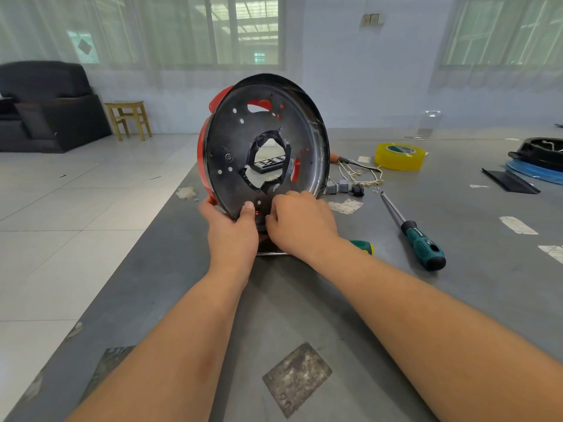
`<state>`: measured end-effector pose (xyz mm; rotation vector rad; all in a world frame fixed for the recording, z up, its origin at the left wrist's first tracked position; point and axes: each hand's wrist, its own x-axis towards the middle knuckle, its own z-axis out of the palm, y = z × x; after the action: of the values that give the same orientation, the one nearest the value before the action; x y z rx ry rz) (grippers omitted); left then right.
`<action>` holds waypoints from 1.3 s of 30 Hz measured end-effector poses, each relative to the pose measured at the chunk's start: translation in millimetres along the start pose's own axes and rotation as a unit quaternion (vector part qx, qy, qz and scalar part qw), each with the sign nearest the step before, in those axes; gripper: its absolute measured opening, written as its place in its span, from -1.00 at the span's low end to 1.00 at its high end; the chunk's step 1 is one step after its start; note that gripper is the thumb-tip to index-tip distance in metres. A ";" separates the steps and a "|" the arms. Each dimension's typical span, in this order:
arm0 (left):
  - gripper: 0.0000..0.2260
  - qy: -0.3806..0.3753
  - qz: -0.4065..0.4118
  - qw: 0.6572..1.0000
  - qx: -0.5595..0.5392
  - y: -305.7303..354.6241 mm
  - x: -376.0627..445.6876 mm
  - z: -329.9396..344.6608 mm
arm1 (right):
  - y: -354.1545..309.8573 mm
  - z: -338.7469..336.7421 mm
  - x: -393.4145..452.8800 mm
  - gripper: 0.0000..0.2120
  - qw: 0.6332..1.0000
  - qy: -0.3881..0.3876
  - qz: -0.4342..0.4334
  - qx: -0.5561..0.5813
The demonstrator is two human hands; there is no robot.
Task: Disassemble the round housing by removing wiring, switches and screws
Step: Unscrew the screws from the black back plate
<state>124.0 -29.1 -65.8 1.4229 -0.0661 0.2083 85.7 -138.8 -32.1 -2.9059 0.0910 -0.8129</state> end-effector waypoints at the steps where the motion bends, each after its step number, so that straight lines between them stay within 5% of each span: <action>1: -0.62 0.001 -0.001 1.000 -0.001 0.3 -0.2 0.1 | -0.3 -0.9 -0.1 -0.79 1.000 0.000 -0.005 -0.004; 25: -0.54 -0.007 -0.014 1.000 -0.014 1.8 1.6 -0.3 | 6.6 -0.7 -2.0 -0.81 0.998 -0.004 -0.011 0.059; 32: -0.65 0.008 -0.026 0.998 -0.051 -3.3 6.0 0.0 | 18.9 -6.8 -0.4 -0.96 0.984 0.019 0.039 0.172; 39: -0.67 0.007 -0.025 0.998 -0.055 0.2 4.5 0.3 | 34.2 -11.8 -2.1 -0.81 0.967 -0.003 0.055 0.249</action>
<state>128.4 -28.9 -64.8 1.3126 -0.0298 0.1709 77.0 -173.7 -27.8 -2.4066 0.0378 -0.6892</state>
